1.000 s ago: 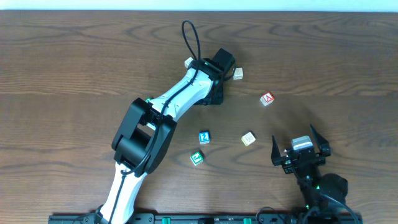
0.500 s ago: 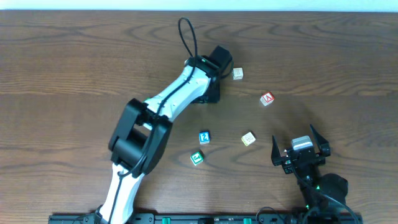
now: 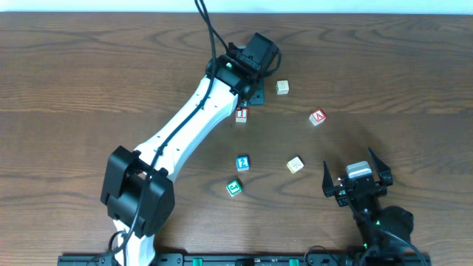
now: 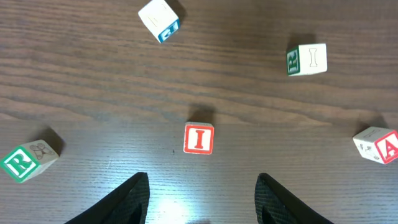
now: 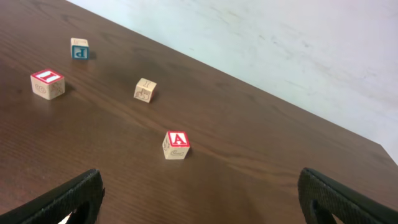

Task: Spell out Ai2
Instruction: 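Move the left gripper to the blue '2' block and grasp it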

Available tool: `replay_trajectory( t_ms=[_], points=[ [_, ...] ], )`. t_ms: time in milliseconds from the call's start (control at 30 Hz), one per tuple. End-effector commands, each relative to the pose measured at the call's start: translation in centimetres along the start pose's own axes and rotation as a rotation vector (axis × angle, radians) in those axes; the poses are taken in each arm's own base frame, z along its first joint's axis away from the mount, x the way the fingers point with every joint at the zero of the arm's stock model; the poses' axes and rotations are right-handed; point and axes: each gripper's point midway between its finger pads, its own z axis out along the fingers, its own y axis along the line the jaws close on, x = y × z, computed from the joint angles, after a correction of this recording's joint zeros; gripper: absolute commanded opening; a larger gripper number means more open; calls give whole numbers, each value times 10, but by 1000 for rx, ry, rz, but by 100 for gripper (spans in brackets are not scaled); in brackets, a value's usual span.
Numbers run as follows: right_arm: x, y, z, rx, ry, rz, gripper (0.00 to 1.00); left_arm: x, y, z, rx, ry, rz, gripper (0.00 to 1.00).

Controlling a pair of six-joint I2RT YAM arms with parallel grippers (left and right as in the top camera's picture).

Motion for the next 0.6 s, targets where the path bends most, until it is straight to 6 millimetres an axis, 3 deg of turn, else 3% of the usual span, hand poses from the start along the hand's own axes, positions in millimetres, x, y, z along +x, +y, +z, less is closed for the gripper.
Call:
replay_trajectory(
  t_ms=[0, 133, 167, 233, 267, 433, 567],
  points=[
    [0, 1, 0, -1, -3, -9, 99, 4, -1, 3, -7, 12, 11, 56],
    [0, 1, 0, -1, -3, -9, 99, 8, -2, 3, 1, 33, 3, 57],
    [0, 1, 0, -1, -3, -9, 99, 11, -6, 3, 26, 48, 14, 60],
    [0, 1, 0, -1, -3, -9, 99, 12, -19, 2, 79, 50, 65, 76],
    [0, 1, 0, -1, -3, -9, 99, 12, -21, 2, 82, 43, 83, 79],
    [0, 1, 0, -1, -3, -9, 99, 20, -15, 3, 46, 70, 76, 73],
    [0, 1, 0, -1, -3, -9, 99, 61, -9, 2, 30, 231, 93, 62]
  ],
)
